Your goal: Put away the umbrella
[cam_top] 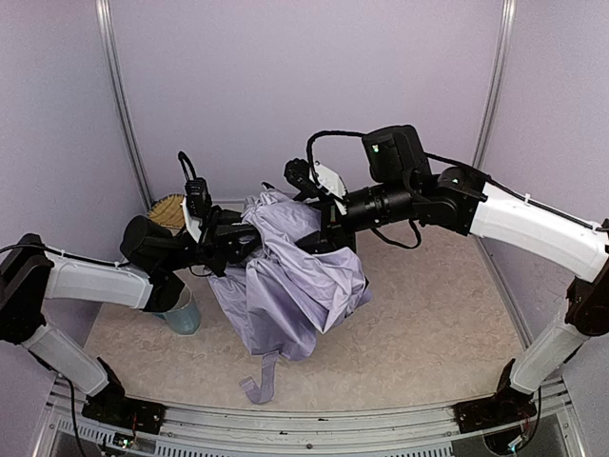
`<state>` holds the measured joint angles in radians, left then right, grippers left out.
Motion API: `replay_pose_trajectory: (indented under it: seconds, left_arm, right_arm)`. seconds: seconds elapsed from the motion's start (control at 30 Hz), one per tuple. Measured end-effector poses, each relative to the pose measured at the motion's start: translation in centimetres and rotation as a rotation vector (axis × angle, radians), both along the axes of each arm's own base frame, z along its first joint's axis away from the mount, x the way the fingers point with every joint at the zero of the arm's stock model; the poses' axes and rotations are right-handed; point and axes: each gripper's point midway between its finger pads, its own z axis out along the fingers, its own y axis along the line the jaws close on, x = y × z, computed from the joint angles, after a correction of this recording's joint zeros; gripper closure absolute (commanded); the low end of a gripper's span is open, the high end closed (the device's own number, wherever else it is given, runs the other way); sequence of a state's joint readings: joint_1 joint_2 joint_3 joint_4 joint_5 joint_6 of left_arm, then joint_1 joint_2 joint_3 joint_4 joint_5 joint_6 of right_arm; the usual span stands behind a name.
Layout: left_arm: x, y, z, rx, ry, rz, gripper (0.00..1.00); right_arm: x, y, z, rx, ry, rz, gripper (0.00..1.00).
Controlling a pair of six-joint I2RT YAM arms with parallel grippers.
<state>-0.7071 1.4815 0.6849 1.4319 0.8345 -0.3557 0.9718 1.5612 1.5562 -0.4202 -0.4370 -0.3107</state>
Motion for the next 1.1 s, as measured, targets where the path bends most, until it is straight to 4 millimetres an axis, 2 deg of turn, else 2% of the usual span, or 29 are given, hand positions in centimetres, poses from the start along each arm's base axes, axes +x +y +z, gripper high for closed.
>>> replay_pose_trajectory:
  seconds: [0.23, 0.47, 0.57, 0.7, 0.83, 0.97, 1.1]
  left_arm:
    - [-1.0, -0.6, -0.3, -0.02, -0.034, -0.034, 1.0]
    - [-1.1, -0.4, -1.2, -0.012, -0.032, -0.034, 1.0]
    - [-1.3, -0.5, -1.2, -0.012, -0.033, -0.038, 1.0]
    - [-1.4, -0.8, -1.5, -0.011, -0.037, -0.038, 1.0]
    - [-0.9, -1.1, -2.0, -0.003, -0.028, -0.021, 1.0]
    - [0.3, -1.1, -2.0, -0.011, -0.007, 0.034, 1.0]
    - [0.9, -1.4, -2.5, 0.008, 0.015, 0.057, 0.89]
  right_arm:
    - [-2.1, 2.1, -0.4, 0.055, 0.029, 0.166, 0.0]
    - [-3.4, 1.5, -1.2, 0.036, 0.02, 0.183, 0.0]
    - [-3.2, 1.6, -1.6, 0.024, 0.022, 0.161, 0.04]
    - [-2.8, 2.5, -2.5, -0.007, 0.046, 0.147, 0.24]
    - [-2.3, 3.0, -3.8, -0.05, 0.066, 0.129, 0.54]
    - [-0.9, 2.6, -3.9, -0.062, 0.04, 0.048, 0.72]
    - [-0.3, 2.1, -4.4, -0.044, -0.004, -0.001, 0.94]
